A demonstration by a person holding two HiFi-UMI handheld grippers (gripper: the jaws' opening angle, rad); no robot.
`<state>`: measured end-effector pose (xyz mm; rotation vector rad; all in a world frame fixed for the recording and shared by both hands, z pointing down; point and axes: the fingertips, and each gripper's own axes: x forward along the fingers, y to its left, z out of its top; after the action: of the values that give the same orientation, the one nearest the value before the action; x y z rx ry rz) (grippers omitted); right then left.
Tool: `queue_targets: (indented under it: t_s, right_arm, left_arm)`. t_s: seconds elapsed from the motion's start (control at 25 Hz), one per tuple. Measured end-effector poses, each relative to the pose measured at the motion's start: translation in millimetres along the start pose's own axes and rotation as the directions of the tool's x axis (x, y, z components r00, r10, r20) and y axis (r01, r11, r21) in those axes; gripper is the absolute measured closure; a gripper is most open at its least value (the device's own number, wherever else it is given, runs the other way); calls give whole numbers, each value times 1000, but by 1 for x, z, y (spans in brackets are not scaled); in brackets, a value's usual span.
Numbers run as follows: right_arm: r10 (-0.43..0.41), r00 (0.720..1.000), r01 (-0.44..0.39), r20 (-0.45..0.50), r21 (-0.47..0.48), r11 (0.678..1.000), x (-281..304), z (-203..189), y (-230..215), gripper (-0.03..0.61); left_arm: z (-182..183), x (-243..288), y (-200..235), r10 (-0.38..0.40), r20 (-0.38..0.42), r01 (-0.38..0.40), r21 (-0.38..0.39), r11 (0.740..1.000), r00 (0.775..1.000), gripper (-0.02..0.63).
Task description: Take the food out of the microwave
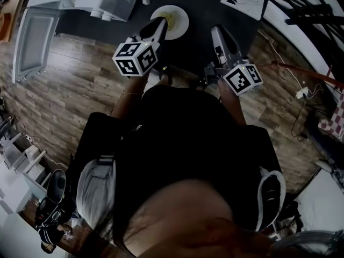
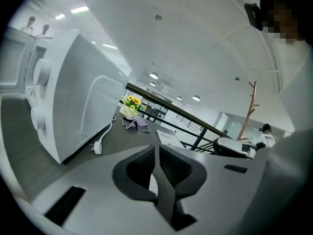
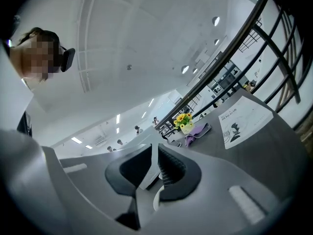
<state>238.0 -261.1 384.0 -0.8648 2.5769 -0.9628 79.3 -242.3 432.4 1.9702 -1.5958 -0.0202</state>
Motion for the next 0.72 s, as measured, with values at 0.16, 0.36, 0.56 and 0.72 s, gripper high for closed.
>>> queue_targets:
  t_s: [0.16, 0.36, 0.56, 0.72]
  right_arm:
    - [26, 1000, -26, 3, -12, 1000, 4, 5, 8, 565]
    - [47, 999, -47, -3, -49, 998, 8, 13, 15, 565]
    - [65, 998, -65, 0, -75, 995, 7, 24, 23, 565]
    - [96, 995, -97, -6, -126, 987, 12, 32, 35, 566]
  left_arm:
    - [19, -3, -15, -27, 46, 24, 69, 997, 999, 591]
    - [29, -3, -30, -52, 64, 43, 132, 990, 997, 600]
    - [34, -9, -47, -80, 77, 65, 182, 981, 994, 604]
    - [41, -13, -58, -96, 99, 71, 226, 971, 990, 606]
